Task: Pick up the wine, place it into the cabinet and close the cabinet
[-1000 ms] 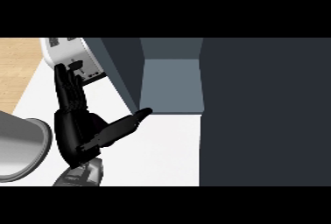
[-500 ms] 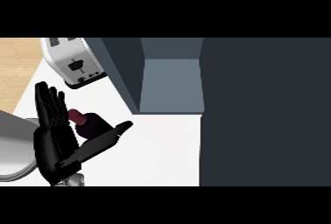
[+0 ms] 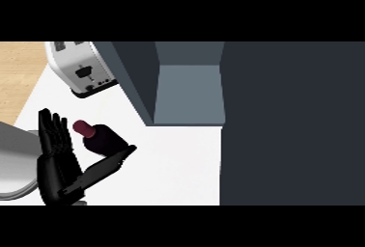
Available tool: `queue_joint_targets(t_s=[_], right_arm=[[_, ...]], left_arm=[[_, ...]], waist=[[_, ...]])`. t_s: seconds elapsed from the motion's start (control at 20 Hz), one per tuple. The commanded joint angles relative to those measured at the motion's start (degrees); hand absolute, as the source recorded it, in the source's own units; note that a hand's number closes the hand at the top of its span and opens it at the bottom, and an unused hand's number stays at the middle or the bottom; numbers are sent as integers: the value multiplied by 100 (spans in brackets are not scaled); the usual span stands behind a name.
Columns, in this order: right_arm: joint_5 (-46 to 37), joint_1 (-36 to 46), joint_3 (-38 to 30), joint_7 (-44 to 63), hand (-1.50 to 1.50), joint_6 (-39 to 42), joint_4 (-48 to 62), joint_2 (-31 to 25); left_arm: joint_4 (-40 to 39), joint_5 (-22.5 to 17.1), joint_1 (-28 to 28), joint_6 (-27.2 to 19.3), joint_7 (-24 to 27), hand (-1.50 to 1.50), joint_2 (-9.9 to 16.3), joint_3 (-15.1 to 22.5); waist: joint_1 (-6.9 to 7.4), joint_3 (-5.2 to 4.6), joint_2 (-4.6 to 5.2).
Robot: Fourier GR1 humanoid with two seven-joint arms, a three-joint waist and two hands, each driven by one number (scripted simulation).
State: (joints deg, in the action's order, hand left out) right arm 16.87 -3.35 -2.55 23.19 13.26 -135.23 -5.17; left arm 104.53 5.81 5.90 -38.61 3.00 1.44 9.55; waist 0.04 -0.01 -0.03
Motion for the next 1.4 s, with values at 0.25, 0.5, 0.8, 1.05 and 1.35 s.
queue_joint_targets(t_s=[0.25,0.5,0.8,1.05,1.35], right_arm=[[-41,-4,83,213,-150,7,-184,34],[406,-19,-327,227,-150,169,-168,-143],[-323,275,375,446,-150,-199,-230,149],[-241,-310,260,119,-150,4,-338,244],[-409,-115,406,257,-150,-39,-428,235]], left_arm=[[-693,-677,431,499,1139,-150,-81,-472],[-1475,-935,304,773,1588,-150,-130,-733],[-1842,-1222,369,1181,1991,-150,-104,-939],[-2051,-1314,245,1084,1997,-150,-140,-920],[-3262,-1828,-57,1911,2849,-150,164,-1571]], waist=[[0,-1,-1],[-14,0,1],[1,-1,1],[-13,1,-3],[-5,-1,0]])
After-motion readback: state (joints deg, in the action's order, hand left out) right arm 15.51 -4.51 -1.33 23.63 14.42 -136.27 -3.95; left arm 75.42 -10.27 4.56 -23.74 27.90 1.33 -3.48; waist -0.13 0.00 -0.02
